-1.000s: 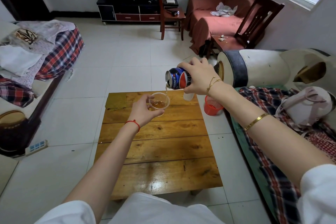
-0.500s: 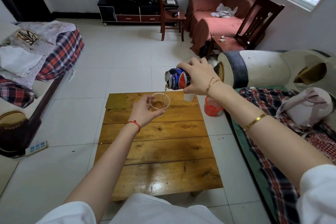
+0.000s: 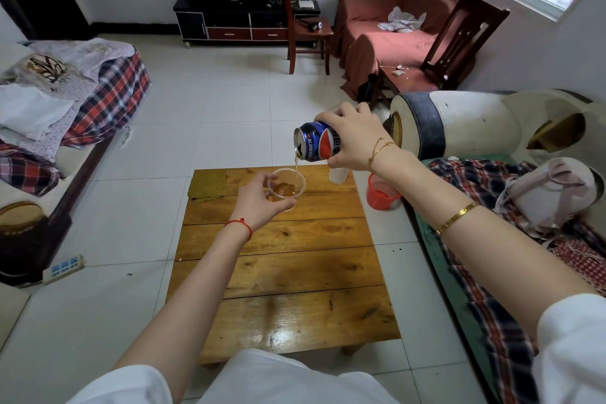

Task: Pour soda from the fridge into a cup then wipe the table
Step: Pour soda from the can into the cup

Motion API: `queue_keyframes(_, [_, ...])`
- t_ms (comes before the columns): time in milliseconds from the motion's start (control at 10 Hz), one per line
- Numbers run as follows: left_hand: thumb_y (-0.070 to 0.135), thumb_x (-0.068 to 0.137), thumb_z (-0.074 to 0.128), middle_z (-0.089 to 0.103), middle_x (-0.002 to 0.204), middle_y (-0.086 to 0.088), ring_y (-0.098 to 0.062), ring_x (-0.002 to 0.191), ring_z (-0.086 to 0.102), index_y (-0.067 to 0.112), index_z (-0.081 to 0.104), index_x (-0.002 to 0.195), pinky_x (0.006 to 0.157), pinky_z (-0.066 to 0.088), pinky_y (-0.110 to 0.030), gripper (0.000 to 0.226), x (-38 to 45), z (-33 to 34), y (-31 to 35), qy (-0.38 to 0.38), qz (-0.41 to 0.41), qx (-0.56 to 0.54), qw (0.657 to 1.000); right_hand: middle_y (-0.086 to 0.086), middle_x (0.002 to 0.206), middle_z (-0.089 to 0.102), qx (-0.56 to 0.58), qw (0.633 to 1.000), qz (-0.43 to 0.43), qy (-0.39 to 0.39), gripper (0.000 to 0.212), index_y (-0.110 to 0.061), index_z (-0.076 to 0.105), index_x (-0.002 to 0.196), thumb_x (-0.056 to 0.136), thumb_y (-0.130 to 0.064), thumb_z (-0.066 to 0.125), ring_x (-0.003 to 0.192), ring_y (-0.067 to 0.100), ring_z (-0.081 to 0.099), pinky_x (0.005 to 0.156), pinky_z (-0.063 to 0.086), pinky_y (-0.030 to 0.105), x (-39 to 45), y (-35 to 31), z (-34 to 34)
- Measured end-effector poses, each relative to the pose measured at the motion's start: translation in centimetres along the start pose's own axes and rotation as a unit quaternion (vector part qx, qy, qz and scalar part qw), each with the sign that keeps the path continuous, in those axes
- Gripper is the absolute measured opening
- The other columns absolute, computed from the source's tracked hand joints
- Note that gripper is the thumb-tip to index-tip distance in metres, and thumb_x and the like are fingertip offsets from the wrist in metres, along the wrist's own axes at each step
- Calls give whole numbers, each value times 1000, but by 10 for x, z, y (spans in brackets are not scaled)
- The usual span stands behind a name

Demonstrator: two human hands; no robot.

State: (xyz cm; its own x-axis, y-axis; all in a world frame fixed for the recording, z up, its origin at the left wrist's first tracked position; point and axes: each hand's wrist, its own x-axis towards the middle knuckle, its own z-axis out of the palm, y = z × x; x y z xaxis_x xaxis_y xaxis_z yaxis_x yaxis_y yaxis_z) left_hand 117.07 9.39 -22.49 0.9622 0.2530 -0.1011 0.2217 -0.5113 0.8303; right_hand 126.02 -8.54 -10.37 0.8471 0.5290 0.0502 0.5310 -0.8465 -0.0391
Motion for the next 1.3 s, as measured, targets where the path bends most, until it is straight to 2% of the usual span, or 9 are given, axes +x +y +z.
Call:
queue_keyframes(200, [30,74,84,56,137,-8,-27,124,56,15,50,132,95,51,-35,69,0,0,0,-1,-1,-1,1000,6,130,45,-1,1000,0,-1,76,-32,40,139,72,-36,76,121,30,38,98,37,41,1,0,1])
queue_keyframes(400, [31,73,84,56,137,-8,-27,123,57,15,51,131,89,48,-28,69,1,1,-1,2,-2,-2,1000,6,129,45,-9,1000,-2,-4,76,-31,40,139,72,-36,75,120,30,39,97,38,40,2,0,2])
queue_keyframes(1300, [32,74,84,55,137,-8,-26,122,58,14,51,132,86,48,-25,69,3,-1,-1,0,0,3,1000,7,129,45,-29,1000,-3,-8,76,-31,39,140,74,-36,75,120,30,39,97,37,40,5,-1,3])
